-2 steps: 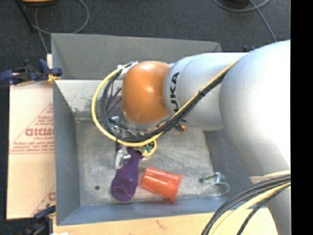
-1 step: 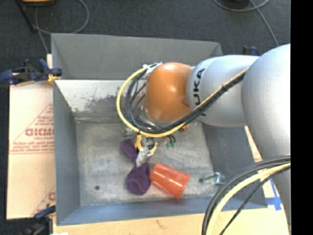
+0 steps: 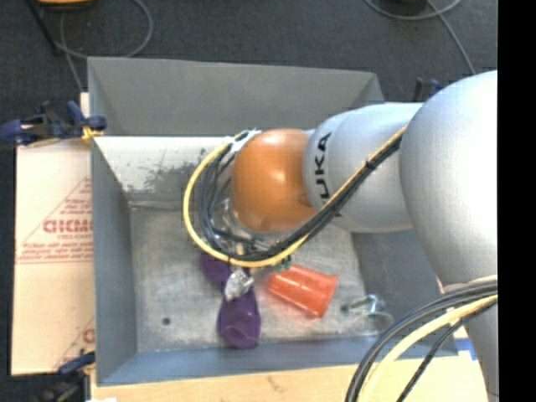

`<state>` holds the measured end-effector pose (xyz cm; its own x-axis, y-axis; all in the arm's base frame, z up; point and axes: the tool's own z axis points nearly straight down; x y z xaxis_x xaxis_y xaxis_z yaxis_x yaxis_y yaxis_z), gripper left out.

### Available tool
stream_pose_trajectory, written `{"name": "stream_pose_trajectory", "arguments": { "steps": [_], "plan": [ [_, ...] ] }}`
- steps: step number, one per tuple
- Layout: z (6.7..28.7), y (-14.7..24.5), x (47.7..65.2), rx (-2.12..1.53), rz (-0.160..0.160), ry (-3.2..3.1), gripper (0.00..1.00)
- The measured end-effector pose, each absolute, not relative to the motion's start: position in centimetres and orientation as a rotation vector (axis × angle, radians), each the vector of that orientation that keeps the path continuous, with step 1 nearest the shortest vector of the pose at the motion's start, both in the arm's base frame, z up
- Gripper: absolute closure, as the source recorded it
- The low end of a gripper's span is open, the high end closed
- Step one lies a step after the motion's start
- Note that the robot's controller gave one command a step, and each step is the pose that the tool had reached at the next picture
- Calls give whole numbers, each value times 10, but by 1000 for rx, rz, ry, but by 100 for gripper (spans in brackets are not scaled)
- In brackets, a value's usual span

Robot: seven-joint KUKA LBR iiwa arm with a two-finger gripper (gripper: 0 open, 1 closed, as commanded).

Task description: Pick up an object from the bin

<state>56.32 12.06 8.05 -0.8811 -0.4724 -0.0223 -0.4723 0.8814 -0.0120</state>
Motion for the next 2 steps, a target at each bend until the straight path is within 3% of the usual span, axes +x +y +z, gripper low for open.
{"name": "stream_pose_trajectory", "arguments": {
  "steps": [1,2],
  "plan": [
    [81,150,597,-1055,-1,2946,100],
    [81,150,597,-1055,-1,2946,100]
  ]
}}
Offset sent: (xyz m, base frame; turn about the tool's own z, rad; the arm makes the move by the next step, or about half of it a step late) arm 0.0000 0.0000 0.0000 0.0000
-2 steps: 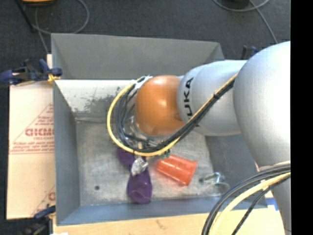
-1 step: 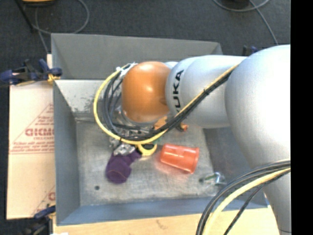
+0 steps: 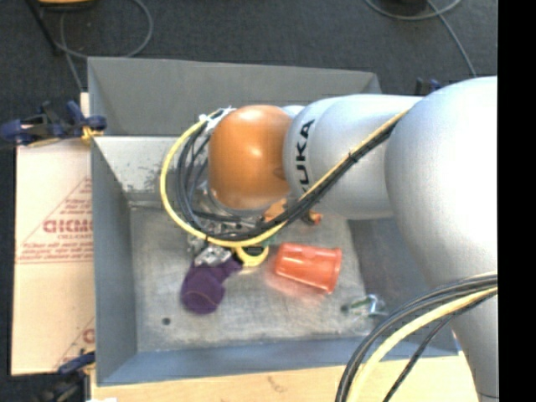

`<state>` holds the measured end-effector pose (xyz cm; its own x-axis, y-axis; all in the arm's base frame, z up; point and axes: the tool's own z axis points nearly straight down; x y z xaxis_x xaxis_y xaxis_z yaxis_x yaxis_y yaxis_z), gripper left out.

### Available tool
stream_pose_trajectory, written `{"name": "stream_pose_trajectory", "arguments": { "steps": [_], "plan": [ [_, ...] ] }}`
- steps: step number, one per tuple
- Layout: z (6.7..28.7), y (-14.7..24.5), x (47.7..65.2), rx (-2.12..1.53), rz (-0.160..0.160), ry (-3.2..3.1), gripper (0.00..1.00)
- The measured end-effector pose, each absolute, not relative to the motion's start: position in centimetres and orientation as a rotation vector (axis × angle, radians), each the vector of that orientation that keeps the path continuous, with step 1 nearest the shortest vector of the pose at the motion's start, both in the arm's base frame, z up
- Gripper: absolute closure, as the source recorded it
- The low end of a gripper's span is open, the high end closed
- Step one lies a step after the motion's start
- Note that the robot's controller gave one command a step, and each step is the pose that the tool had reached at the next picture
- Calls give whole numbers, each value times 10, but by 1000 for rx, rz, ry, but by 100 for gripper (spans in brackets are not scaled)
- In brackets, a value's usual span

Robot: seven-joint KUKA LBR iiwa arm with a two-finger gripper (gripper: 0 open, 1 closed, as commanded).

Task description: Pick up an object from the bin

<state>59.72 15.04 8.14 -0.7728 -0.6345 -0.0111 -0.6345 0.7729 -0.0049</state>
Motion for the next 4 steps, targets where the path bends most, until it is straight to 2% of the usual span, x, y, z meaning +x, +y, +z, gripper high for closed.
{"name": "stream_pose_trajectory", "arguments": {
  "steps": [2,4],
  "plan": [
    [94,150,595,-1054,1,2953,100],
    [131,149,594,-1055,0,2960,100]
  ]
}}
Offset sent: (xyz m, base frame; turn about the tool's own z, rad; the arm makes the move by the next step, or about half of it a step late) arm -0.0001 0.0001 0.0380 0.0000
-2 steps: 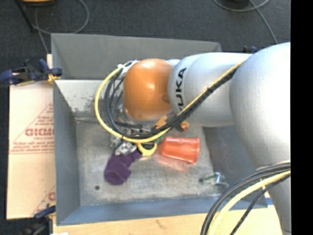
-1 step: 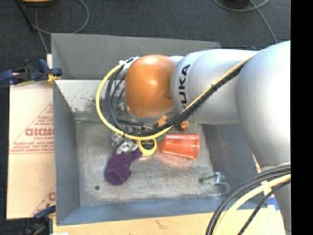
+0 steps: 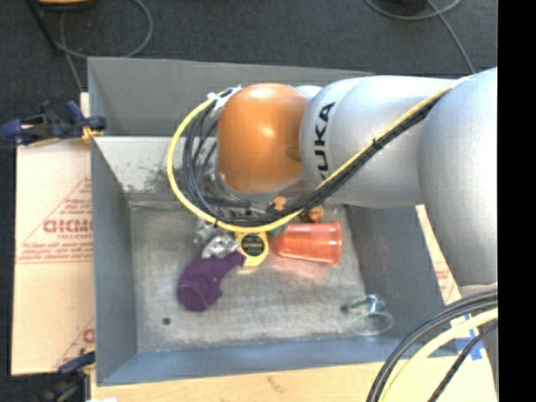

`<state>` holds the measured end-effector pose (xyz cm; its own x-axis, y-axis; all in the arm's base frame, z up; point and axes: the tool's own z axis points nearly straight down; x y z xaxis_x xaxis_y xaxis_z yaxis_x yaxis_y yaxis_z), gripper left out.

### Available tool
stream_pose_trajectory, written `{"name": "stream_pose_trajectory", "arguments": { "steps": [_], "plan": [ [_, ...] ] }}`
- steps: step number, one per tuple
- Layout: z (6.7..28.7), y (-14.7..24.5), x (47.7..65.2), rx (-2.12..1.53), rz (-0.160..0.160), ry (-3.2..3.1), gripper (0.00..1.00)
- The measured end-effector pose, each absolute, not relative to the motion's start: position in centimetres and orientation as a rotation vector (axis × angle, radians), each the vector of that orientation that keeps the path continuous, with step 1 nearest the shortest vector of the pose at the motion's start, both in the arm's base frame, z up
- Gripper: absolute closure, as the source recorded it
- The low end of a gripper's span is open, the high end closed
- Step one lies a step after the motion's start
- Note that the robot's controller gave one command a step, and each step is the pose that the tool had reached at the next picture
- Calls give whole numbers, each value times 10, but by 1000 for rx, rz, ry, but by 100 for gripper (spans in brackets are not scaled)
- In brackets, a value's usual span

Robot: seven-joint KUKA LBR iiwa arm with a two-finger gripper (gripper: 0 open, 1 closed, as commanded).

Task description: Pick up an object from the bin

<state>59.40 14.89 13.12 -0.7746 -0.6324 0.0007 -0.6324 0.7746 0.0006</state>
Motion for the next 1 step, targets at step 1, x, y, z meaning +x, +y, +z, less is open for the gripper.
{"name": "stream_pose_trajectory", "arguments": {
  "steps": [1],
  "plan": [
    [148,149,596,1055,1,-2967,100]
  ]
}}
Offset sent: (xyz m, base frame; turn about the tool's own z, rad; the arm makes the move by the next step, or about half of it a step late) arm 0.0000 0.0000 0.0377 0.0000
